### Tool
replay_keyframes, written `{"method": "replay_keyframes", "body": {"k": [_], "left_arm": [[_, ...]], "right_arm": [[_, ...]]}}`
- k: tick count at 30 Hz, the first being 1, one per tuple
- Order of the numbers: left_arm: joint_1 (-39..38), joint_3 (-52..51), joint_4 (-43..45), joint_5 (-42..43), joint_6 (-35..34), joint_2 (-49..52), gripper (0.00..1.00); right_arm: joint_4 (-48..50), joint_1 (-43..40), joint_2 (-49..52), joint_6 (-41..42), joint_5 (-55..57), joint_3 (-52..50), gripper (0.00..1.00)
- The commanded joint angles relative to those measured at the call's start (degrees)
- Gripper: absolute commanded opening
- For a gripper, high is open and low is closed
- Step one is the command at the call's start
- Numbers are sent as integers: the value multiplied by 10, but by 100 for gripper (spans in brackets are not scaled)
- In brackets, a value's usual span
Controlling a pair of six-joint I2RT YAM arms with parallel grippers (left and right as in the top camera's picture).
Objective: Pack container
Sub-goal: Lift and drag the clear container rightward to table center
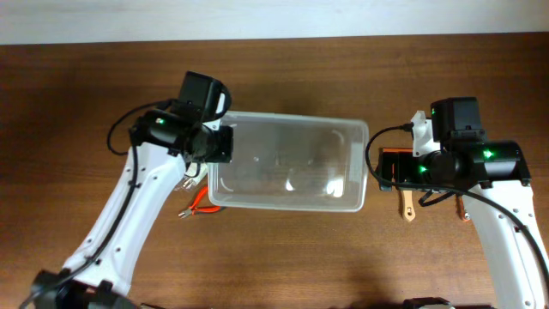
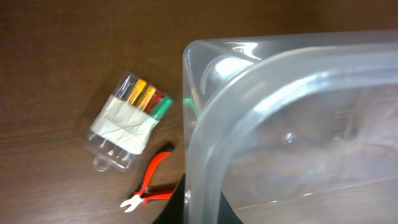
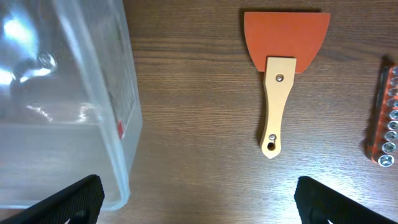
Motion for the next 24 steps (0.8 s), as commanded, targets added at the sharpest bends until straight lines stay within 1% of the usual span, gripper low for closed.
{"method": "replay_keyframes", "body": {"k": [1, 7, 12, 24], "left_arm": [[3, -26, 4, -17, 22, 35, 2], [3, -36, 12, -17, 22, 99, 2], [3, -36, 24, -17, 22, 130, 2], [3, -36, 56, -17, 21, 138, 2]], "right_arm": [[2, -2, 1, 0, 29, 11, 99], [2, -2, 1, 0, 30, 11, 99], [2, -2, 1, 0, 30, 11, 99], [2, -2, 1, 0, 30, 11, 99]]}}
